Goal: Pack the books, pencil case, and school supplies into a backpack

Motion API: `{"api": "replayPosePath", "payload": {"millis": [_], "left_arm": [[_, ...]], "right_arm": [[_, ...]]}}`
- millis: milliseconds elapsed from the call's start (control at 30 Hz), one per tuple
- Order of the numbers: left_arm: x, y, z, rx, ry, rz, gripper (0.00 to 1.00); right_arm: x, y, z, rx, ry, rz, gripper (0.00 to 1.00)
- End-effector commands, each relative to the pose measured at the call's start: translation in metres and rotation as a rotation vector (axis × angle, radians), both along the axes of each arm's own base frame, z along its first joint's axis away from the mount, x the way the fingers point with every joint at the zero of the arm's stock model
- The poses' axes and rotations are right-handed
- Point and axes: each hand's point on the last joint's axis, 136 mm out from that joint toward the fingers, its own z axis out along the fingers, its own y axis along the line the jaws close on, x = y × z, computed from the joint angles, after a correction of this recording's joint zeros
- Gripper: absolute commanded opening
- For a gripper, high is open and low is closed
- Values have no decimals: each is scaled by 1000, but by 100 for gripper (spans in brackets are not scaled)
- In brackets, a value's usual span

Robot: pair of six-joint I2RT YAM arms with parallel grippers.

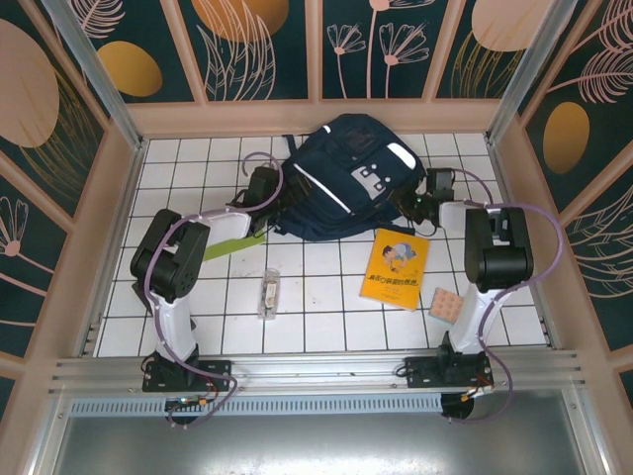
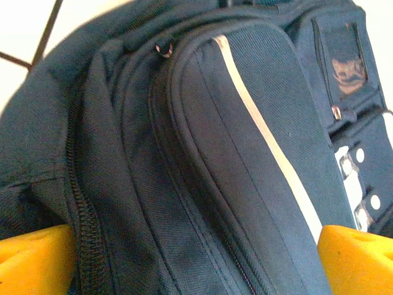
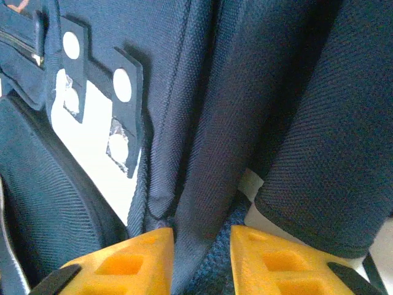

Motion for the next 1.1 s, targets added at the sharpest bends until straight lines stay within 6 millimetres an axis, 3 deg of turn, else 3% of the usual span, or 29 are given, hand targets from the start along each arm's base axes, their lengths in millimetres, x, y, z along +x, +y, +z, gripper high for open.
{"api": "replayPosePath", "payload": {"millis": [0, 133, 300, 500, 667, 733, 800, 967, 1067], "left_arm": [[17, 26, -8, 61, -1, 58, 99], [17, 30, -5, 54, -2, 56, 99], [8, 26, -8, 14, 16, 40, 99], [-2, 25, -8, -23, 27, 37, 99], [-6, 27, -11, -18, 35, 37, 99], [-6, 27, -13, -12, 40, 34, 99], [-4, 28, -15, -3, 37, 41, 99], [13, 33, -25, 24, 36, 67, 99], [29, 35, -21, 34, 12, 84, 99]], "right_arm": [[-11, -11, 26, -70, -42, -15, 46], [-26, -24, 31, -91, -39, -52, 58], [-31, -31, 14, -86, -2, -67, 61], [-21, -17, -6, 2, 7, -45, 63], [-7, 7, -9, 87, -34, 2, 61], [-1, 14, -13, 90, -27, 13, 55], [1, 17, -9, 106, -40, 13, 39], [-4, 26, 27, 157, -105, 44, 2], [-13, 37, 57, 185, -141, 72, 0]]}}
